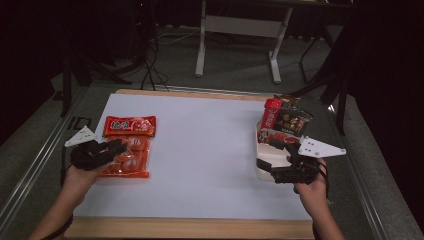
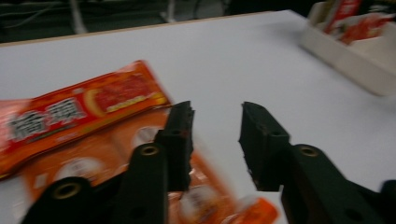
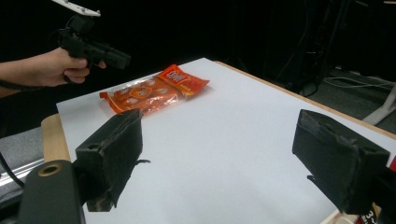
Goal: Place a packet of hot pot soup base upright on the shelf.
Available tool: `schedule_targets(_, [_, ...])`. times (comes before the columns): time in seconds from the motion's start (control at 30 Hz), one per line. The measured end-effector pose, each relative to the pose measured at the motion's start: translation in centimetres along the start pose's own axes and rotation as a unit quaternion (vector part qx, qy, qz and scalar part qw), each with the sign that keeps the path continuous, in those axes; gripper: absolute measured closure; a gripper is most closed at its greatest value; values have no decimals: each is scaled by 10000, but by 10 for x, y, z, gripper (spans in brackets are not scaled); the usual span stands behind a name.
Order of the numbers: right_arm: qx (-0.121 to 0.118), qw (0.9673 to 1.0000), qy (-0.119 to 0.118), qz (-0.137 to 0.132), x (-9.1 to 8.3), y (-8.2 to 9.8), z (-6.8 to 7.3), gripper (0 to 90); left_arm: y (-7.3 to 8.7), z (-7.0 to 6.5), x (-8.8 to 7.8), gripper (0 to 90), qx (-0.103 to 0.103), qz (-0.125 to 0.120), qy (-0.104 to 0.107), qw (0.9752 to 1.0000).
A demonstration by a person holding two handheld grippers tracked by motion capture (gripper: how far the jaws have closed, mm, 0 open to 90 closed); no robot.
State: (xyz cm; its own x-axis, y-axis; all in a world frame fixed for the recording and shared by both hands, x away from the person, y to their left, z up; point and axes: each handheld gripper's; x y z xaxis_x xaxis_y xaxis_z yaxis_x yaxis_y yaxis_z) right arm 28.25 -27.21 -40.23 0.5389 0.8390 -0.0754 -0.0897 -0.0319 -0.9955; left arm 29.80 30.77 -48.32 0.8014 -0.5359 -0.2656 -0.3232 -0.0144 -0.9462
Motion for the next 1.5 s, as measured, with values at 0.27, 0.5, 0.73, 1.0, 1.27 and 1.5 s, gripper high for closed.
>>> schedule_targets(0.27, [-9,9999,-91,51,3,3,4,158,11,31,1,878,9,131,-681,9976])
schedule_targets(0.5, [-28,9998,-177,120,6,5,6,159,18,51,11,897,48,324,-1055,9939])
schedule_targets(0.73, [-10,9996,-235,155,6,6,6,158,27,67,25,900,-171,672,-1210,9902])
schedule_targets(1.0, [2,9995,-249,207,8,9,5,158,41,75,36,900,-186,1039,-1420,9842])
schedule_targets(1.27, [-29,9993,-296,237,10,10,6,158,41,74,43,900,-56,1267,-1413,9818])
schedule_targets(1.5, [-8,9991,-337,265,12,11,7,158,40,68,48,900,-59,1325,-1264,9831])
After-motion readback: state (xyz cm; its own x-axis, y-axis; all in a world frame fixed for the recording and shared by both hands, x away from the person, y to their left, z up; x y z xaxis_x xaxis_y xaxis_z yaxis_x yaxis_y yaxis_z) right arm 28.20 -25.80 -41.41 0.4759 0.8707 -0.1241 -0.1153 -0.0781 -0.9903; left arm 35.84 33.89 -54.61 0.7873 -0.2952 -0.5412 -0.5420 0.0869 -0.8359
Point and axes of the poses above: each handheld gripper's, and its own axes: x roughly forward along the jaws, y roughly out of its underside, z roughly to its left, and after that the axes turned 13 degrees about -z, right-handed
